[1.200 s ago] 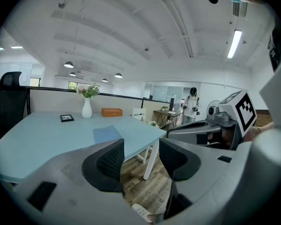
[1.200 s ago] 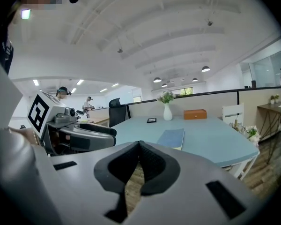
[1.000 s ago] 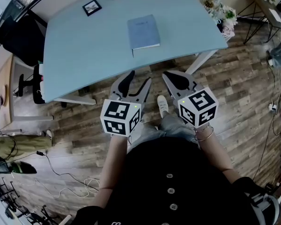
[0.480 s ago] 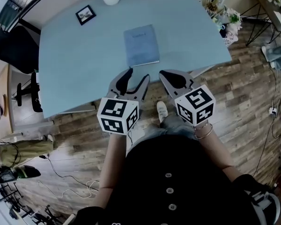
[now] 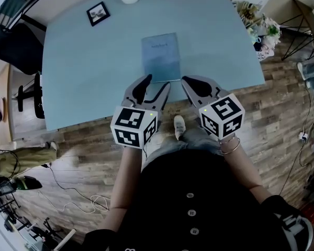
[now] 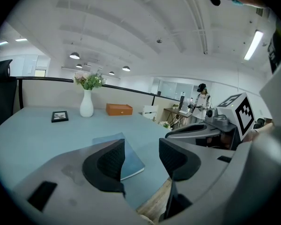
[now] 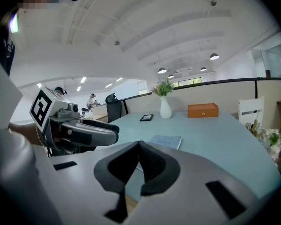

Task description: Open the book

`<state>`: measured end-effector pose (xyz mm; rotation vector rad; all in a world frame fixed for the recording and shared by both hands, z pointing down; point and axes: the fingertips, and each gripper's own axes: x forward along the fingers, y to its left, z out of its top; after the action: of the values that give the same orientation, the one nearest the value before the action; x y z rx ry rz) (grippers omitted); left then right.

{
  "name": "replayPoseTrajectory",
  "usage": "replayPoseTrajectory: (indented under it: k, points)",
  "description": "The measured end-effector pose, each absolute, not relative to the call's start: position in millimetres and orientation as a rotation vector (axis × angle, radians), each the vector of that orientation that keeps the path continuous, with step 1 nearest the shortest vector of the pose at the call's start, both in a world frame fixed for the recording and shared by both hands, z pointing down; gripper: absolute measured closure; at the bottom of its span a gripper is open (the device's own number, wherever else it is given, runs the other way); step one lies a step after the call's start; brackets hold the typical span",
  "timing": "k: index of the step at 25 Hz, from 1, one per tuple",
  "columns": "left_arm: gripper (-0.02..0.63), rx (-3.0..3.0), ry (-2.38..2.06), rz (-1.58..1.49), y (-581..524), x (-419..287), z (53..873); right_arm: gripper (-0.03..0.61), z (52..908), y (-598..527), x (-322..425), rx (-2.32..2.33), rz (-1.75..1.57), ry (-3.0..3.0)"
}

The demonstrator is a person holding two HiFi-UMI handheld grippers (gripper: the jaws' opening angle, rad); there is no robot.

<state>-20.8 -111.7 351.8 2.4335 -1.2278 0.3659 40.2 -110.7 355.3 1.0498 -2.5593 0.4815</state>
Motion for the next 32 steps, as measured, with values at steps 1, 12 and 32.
replayPoseTrajectory:
  k: [1, 12, 32]
  points:
    - [0.4, 2.431, -1.231, 0.373, -115, -20, 353, 0.577, 357, -114, 41, 1.04, 0.484, -2.559]
    - [0.4, 2.395, -1.223, 0.455, -132, 1, 368, 0.577, 363, -144, 52, 0.969, 0.495, -2.588]
    - [0.483, 2.456, -1.083, 0.564, -129, 12, 385, 0.577, 373, -143, 69, 1.07, 0.55, -2.544]
